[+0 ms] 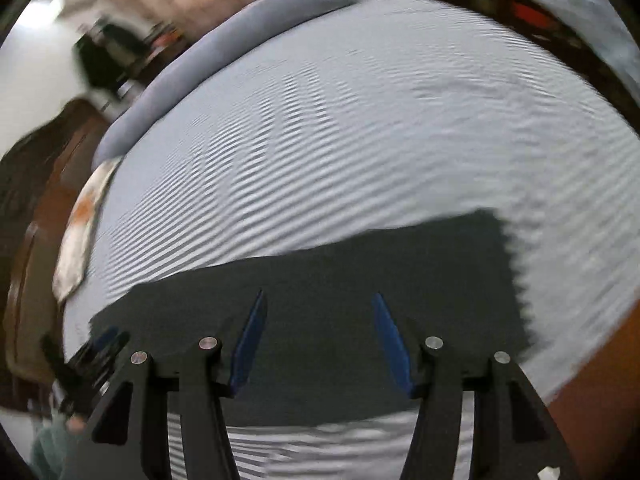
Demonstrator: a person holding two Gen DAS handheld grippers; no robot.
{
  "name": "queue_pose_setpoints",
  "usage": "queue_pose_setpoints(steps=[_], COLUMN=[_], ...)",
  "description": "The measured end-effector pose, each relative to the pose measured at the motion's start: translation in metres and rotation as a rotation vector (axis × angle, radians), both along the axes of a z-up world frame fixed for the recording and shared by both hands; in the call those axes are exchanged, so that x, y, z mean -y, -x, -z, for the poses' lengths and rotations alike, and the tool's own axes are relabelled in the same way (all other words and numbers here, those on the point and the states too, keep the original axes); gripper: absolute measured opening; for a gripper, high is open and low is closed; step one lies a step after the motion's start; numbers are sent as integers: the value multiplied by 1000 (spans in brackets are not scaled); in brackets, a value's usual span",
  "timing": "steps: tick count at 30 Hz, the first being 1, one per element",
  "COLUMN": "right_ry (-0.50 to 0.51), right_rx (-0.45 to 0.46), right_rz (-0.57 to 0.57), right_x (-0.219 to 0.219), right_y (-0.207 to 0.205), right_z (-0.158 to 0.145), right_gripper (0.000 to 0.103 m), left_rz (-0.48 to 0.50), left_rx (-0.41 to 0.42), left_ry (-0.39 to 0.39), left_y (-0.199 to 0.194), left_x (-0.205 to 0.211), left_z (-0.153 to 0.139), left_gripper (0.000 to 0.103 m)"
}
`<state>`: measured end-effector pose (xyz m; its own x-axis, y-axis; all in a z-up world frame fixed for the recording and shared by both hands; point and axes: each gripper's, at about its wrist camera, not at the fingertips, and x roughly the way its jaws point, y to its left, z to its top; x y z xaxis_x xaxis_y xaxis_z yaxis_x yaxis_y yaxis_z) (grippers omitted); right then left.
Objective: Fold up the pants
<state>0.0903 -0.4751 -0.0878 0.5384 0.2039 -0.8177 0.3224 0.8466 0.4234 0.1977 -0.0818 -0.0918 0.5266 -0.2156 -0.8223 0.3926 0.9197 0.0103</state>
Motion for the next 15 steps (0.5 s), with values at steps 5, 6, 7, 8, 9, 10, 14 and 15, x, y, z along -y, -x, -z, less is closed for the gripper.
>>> queue_pose_setpoints(steps=[5, 6, 7, 8, 9, 10, 14, 15], right_ry=[-50, -49, -54, -67, -77, -89, -106, -113], right_rx=[-22, -28, -35, -46, -53, -61, -104, -117], right_rz=[-176, -206, -236, -267, -291, -316, -399, -413], right_x=[-80, -94, -110, -125, -137, -149, -196, -205], right_y=[-81, -95, -108, -124, -136, -148, -189, -195], right_z=[8, 9, 11, 15, 19, 23, 42, 47], right_gripper=[54, 54, 54, 54, 54, 54, 54, 54], left_rz=[-86, -95, -104, -114, -119, -125, -83, -77], left_rx=[-46, -56, -67, -87, -104, -118, -58, -45], left_ry=[-4, -12, -17, -15, -10, 2, -59, -78], left_y=[-33, -36, -37, -35, -32, -28, 0, 2], left_x=[-35, -37, -40, -47, -53, -58, -57, -55], left_z=[18, 25, 30, 37, 44, 51, 62, 63], left_gripper=[48, 48, 48, 48, 48, 48, 48, 48])
